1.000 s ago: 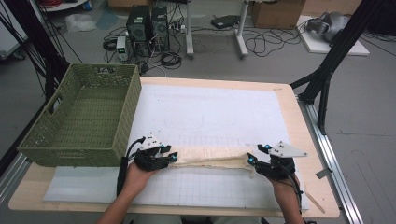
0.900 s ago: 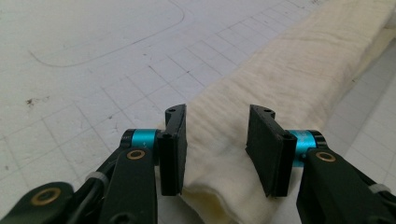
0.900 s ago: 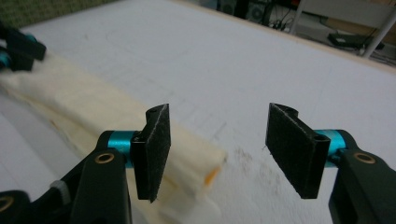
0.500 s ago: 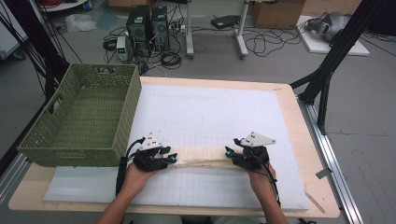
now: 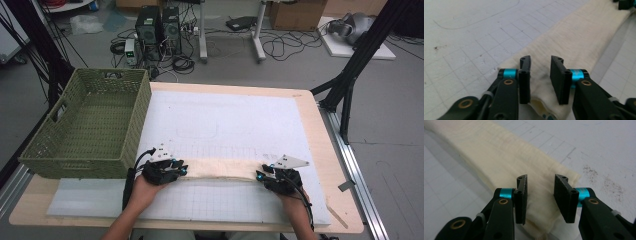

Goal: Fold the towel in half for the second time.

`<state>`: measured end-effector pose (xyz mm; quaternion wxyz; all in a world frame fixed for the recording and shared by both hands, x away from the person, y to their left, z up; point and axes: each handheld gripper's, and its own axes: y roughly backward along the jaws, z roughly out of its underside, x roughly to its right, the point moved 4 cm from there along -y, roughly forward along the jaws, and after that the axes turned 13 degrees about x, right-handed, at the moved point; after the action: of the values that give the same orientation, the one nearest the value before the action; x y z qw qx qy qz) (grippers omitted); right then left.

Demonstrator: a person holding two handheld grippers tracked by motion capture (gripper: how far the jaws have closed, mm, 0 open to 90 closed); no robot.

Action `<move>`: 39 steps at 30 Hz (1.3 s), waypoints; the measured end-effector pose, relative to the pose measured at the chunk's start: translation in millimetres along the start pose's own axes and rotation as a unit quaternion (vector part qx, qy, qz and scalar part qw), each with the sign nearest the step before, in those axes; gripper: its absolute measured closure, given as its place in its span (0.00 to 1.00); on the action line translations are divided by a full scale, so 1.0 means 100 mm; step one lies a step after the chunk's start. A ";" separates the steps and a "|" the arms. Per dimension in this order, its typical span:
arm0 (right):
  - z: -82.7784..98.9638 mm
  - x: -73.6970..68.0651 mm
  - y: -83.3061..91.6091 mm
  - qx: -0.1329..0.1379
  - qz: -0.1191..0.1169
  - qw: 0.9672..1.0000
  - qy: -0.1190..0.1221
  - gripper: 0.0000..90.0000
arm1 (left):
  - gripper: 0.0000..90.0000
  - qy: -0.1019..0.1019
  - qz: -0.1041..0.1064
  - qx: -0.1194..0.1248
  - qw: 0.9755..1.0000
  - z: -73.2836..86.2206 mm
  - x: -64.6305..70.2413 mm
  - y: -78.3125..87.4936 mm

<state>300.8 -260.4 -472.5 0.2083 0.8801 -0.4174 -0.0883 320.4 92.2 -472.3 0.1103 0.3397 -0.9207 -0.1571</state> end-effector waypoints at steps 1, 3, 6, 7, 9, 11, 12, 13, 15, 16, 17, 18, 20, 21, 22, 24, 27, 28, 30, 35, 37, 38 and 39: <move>0.01 -0.01 0.02 -0.003 0.000 1.000 0.009 0.70 | 0.82 -0.009 0.001 -0.004 1.000 0.01 0.01 0.01; 0.03 -0.03 0.05 -0.006 0.005 1.000 0.024 0.70 | 0.84 -0.019 -0.001 -0.008 1.000 0.02 0.02 0.02; 0.05 -0.04 0.08 -0.003 0.008 0.999 0.037 0.70 | 0.84 -0.024 -0.005 -0.009 1.000 0.02 0.03 0.02; 0.06 -0.05 0.09 -0.001 0.009 0.999 0.039 0.70 | 0.84 -0.026 -0.007 -0.011 1.000 0.02 0.03 0.02; 0.07 -0.06 0.09 0.002 0.013 0.999 0.041 0.70 | 0.84 -0.031 -0.013 -0.015 0.999 0.02 0.04 0.02; 0.07 -0.06 0.10 0.002 0.015 0.999 0.038 0.70 | 0.83 -0.025 -0.019 -0.016 0.999 0.00 0.04 0.03; 0.07 -0.06 0.10 0.002 0.015 0.999 0.031 0.69 | 0.82 -0.015 -0.024 -0.010 1.000 -0.01 0.03 0.03; 0.07 -0.06 0.10 0.002 0.016 1.000 0.021 0.67 | 0.79 -0.009 -0.027 -0.004 1.000 -0.02 0.02 0.04; 0.07 -0.05 0.10 0.005 0.016 1.000 0.017 0.62 | 0.75 0.010 -0.033 0.024 0.999 -0.07 0.01 0.07; 0.06 -0.05 0.11 0.006 0.018 1.000 0.018 0.59 | 0.76 0.012 -0.027 0.035 0.999 -0.11 0.01 0.09; 0.05 -0.06 0.12 0.010 0.017 1.000 0.014 0.55 | 0.77 0.011 -0.020 0.047 0.999 -0.14 0.03 0.10; 0.04 -0.06 0.13 0.020 0.011 1.000 0.006 0.55 | 0.79 0.011 -0.011 0.057 0.998 -0.16 0.06 0.11; -0.01 -0.06 0.15 0.039 0.001 0.999 -0.015 0.55 | 0.81 0.009 0.010 0.066 0.998 -0.18 0.11 0.09; -0.02 -0.06 0.16 0.047 -0.002 0.999 -0.015 0.56 | 0.81 0.006 0.018 0.062 0.998 -0.18 0.14 0.07; -0.03 -0.07 0.17 0.049 -0.003 0.999 -0.015 0.58 | 0.82 0.002 0.022 0.054 0.998 -0.16 0.16 0.05; -0.02 -0.09 0.16 0.038 -0.014 0.999 -0.007 0.65 | 0.83 -0.002 0.023 0.031 0.999 -0.10 0.17 0.00; 0.03 -0.10 0.13 0.016 -0.015 1.000 0.001 0.69 | 0.84 -0.012 0.014 0.001 1.000 -0.04 0.17 -0.03; 0.04 -0.09 0.13 0.015 -0.017 1.000 -0.002 0.70 | 0.84 -0.016 0.012 -0.005 1.000 -0.03 0.17 -0.03; 0.05 -0.06 0.14 0.013 -0.016 1.000 -0.006 0.70 | 0.85 -0.025 0.003 -0.019 1.000 -0.01 0.17 -0.04; 0.06 0.01 0.21 0.015 -0.008 1.000 -0.021 0.69 | 0.85 -0.038 -0.006 -0.025 0.999 -0.02 0.17 -0.01; 0.04 0.06 0.28 0.036 -0.006 0.998 -0.043 0.70 | 0.80 -0.038 -0.011 -0.013 0.999 -0.06 0.14 0.02; 0.01 0.09 0.32 0.047 -0.001 0.998 -0.047 0.70 | 0.77 -0.032 -0.016 0.001 0.999 -0.08 0.11 0.04; -0.02 0.11 0.37 0.059 0.004 0.997 -0.052 0.69 | 0.73 -0.028 -0.022 0.015 0.999 -0.12 0.08 0.07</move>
<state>282.4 -288.8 -454.3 0.1342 0.8833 -0.4359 -0.1085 313.9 89.3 -458.4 0.0761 0.3570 -0.9180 -0.1550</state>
